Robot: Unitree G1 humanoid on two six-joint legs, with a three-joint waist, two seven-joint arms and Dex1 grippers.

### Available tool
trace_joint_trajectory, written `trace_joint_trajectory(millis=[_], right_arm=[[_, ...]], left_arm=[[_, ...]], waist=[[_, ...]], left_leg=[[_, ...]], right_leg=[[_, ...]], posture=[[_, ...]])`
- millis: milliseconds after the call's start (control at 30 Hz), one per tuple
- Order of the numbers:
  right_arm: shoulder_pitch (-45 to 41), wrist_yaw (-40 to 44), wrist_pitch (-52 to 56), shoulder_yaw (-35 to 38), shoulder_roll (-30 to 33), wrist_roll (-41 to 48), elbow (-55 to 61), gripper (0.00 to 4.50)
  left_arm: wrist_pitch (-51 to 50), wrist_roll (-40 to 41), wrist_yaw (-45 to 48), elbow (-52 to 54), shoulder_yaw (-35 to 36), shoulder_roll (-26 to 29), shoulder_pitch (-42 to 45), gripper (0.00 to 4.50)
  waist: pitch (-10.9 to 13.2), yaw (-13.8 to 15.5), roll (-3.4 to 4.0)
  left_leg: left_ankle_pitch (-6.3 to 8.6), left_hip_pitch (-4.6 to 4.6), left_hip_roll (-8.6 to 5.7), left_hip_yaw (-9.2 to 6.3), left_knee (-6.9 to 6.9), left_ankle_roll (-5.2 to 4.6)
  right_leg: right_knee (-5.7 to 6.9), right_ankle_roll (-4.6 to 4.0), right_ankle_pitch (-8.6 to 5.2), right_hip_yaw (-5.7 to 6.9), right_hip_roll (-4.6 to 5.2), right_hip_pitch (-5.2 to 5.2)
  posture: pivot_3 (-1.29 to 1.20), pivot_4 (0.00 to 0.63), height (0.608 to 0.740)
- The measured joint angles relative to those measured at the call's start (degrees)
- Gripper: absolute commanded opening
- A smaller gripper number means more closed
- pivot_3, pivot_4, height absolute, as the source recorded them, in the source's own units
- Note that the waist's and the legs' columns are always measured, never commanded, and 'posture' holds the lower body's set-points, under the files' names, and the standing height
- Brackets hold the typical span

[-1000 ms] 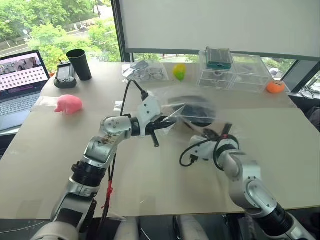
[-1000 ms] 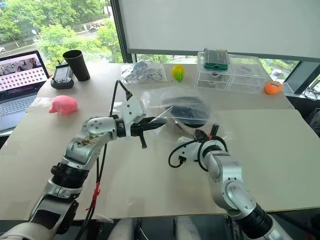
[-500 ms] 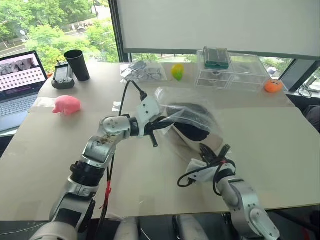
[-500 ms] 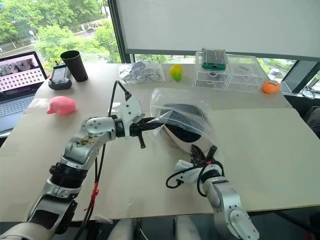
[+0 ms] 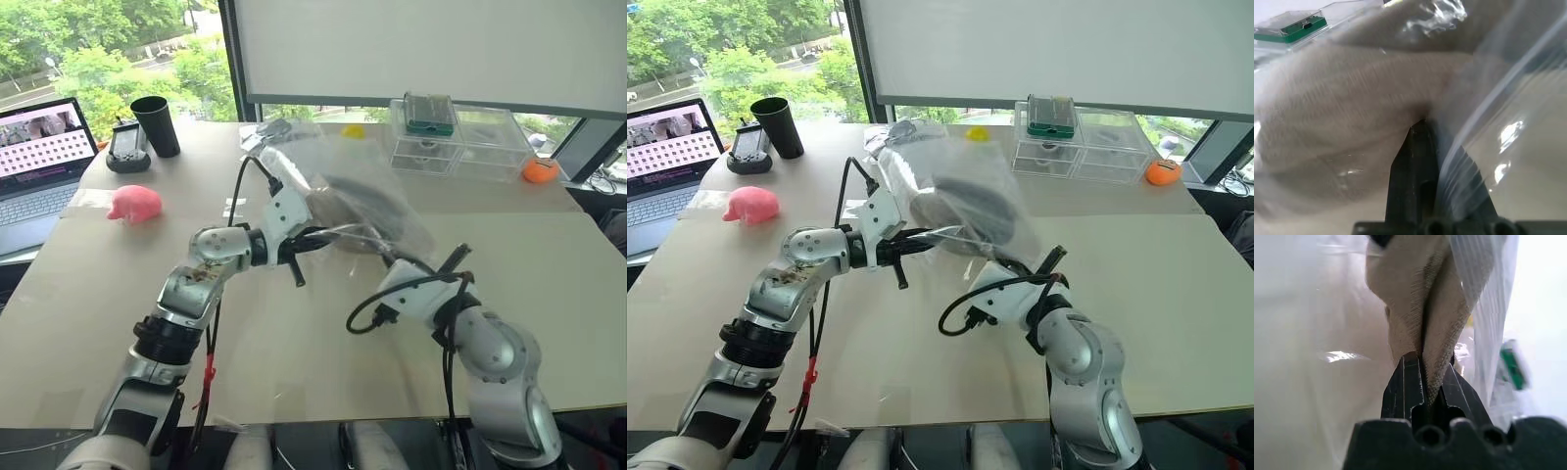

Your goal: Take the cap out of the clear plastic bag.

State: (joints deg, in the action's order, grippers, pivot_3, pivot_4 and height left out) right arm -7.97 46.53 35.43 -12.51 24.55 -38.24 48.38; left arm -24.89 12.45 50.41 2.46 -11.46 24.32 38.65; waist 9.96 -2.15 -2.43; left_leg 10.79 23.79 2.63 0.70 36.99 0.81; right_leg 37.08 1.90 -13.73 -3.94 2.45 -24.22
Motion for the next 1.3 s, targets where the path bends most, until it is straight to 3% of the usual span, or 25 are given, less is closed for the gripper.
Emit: trace_joint_trajectory(millis=[200, 433, 700, 1133, 1300], right_arm=[[-1.41, 6.24, 5.95, 1.07, 4.19, 3.06, 2.90, 0.10], [2.55, 6.43, 6.36, 1.88, 11.74, 2.56, 1.90, 0.10], [4.11, 6.80, 5.85, 3.48, 15.87, 5.32, 1.89, 0.10], [-2.19, 21.79, 18.64, 21.86, 20.76, 32.16, 7.56, 0.10], [-2.11, 26.34, 23.64, 33.50, 25.36, 52.63, 8.38, 0.10]], left_arm=[[1.07, -0.73, 0.25, -1.65, -0.04, -0.51, 0.17, 0.00], [1.10, -2.86, -0.58, -3.44, -0.96, -1.03, 0.20, 0.00], [0.99, -5.47, -3.47, -4.51, -2.45, -3.74, -0.23, 0.00], [0.80, -5.82, -6.23, -5.64, -2.87, -6.20, -0.23, 0.00], [0.64, -5.82, -6.68, -5.64, -2.71, -6.16, -0.23, 0.00]], waist=[[0.00, -0.06, 0.00], [0.00, 0.24, 0.00], [0.00, 0.89, 0.00], [0.00, 1.26, 0.00], [0.01, 1.47, -0.02]], left_leg=[[0.00, -0.01, 0.00, 0.00, -0.01, 0.00], [0.00, -0.02, -0.02, 0.01, 0.02, 0.01], [0.00, -0.04, -0.02, 0.01, 0.03, 0.00], [0.00, -0.04, -0.02, -0.01, 0.03, 0.00], [0.00, -0.01, -0.02, -0.03, 0.02, 0.00]], right_leg=[[0.00, -0.02, 0.01, 0.00, 0.00, -0.01], [0.00, 0.00, 0.00, 0.00, 0.01, 0.02], [0.00, 0.00, -0.01, -0.01, 0.00, 0.05], [-0.01, -0.02, 0.01, 0.00, 0.00, 0.06], [-0.04, -0.10, 0.06, 0.01, 0.01, 0.09]], posture=[[0.00, 0.150, 0.740], [0.00, 0.150, 0.740], [0.00, 0.150, 0.740], [0.00, 0.150, 0.740], [0.00, 0.150, 0.740]])
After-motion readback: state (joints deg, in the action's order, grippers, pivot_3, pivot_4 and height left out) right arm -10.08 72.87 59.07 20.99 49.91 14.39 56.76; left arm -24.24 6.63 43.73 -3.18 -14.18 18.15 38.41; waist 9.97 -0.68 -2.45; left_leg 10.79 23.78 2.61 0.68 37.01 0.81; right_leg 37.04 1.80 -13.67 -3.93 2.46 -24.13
